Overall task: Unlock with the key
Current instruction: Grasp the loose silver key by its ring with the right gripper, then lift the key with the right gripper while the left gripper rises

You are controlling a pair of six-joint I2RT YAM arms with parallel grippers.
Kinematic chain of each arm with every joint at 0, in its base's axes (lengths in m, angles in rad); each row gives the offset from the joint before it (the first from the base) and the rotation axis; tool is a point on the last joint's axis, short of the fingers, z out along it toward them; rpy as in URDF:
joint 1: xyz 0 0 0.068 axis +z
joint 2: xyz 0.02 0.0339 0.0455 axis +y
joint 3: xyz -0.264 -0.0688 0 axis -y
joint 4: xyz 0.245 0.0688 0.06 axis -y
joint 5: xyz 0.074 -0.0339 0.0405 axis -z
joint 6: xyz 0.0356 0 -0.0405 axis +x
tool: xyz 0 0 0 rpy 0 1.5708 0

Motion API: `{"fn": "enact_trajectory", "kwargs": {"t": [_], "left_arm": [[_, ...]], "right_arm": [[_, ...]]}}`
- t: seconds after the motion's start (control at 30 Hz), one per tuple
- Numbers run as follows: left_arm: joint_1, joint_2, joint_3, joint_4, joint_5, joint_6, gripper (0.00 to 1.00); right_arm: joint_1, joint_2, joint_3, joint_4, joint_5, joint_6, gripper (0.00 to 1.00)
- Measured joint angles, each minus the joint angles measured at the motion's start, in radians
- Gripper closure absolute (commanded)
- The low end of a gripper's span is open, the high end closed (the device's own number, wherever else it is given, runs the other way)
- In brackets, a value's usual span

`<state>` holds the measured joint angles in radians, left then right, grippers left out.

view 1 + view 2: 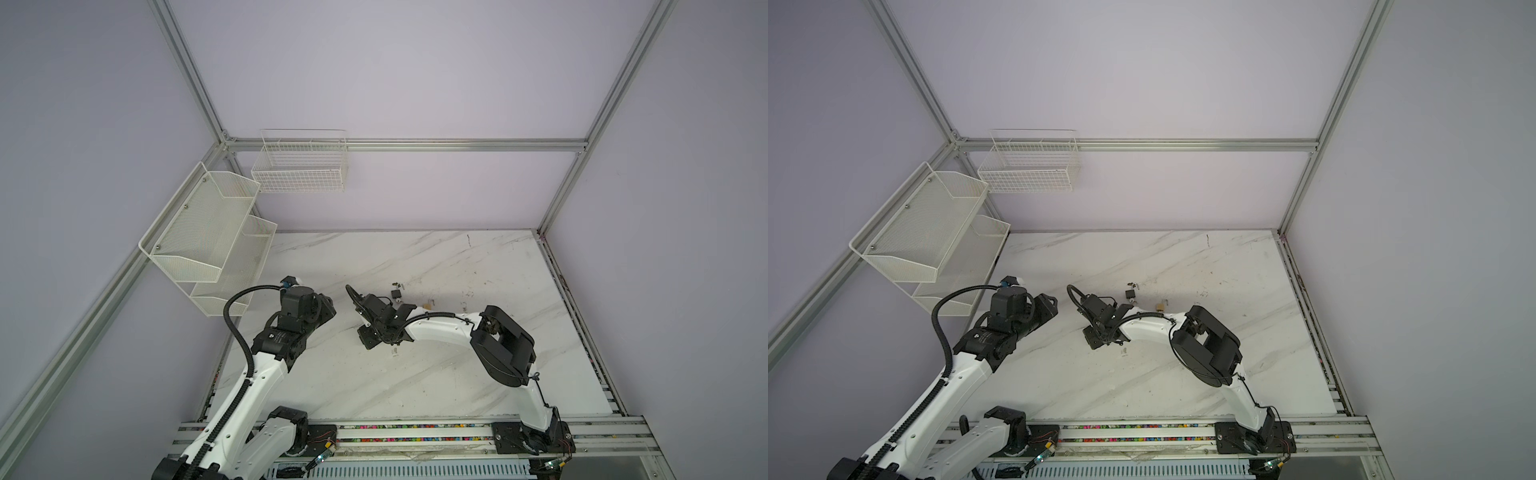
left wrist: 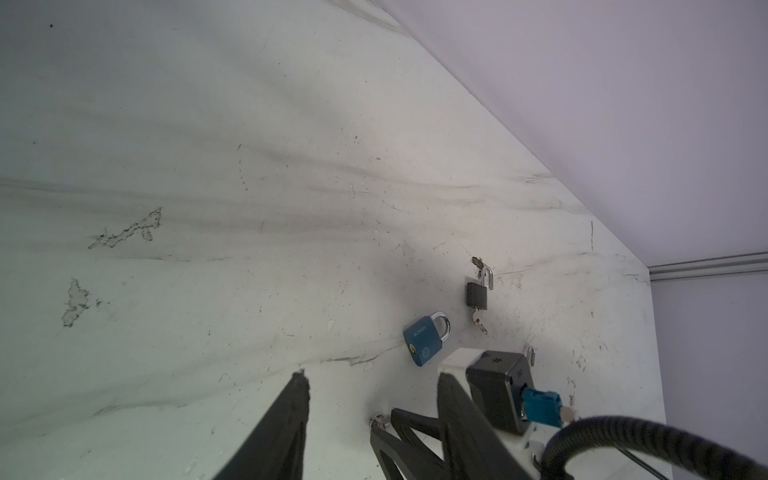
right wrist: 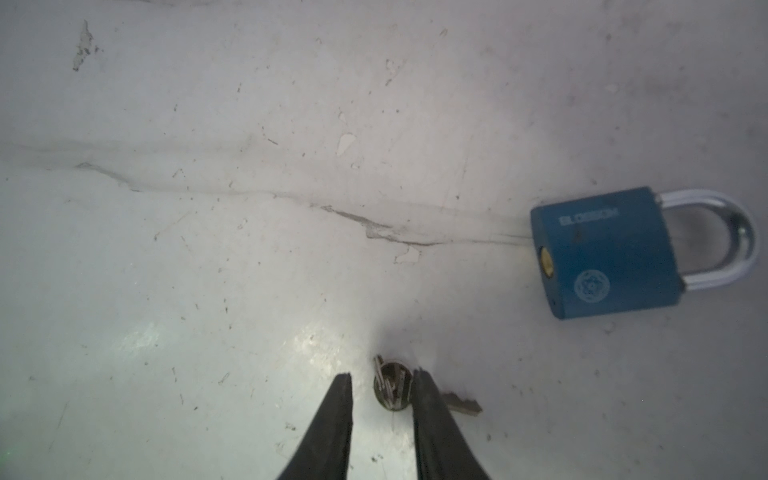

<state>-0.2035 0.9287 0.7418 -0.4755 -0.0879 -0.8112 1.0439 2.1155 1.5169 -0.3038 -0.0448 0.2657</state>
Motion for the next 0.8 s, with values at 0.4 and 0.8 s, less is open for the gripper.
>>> {"fn": "enact_trajectory", "kwargs": {"t": [0.4,0.8], "left_arm": [[0.029,0.0,-0.022,0.017,0.022,-0.017,0.5],[0.045,-0.003,-0.053,0.032,0.057,-0.029,0.5]], "right_arm": [[0.018,0.043,0.037,-0.03,0.021,-0.036,0.79],[0.023,0.056,0.056,-0.042,0.102,-0.056,0.88]]}}
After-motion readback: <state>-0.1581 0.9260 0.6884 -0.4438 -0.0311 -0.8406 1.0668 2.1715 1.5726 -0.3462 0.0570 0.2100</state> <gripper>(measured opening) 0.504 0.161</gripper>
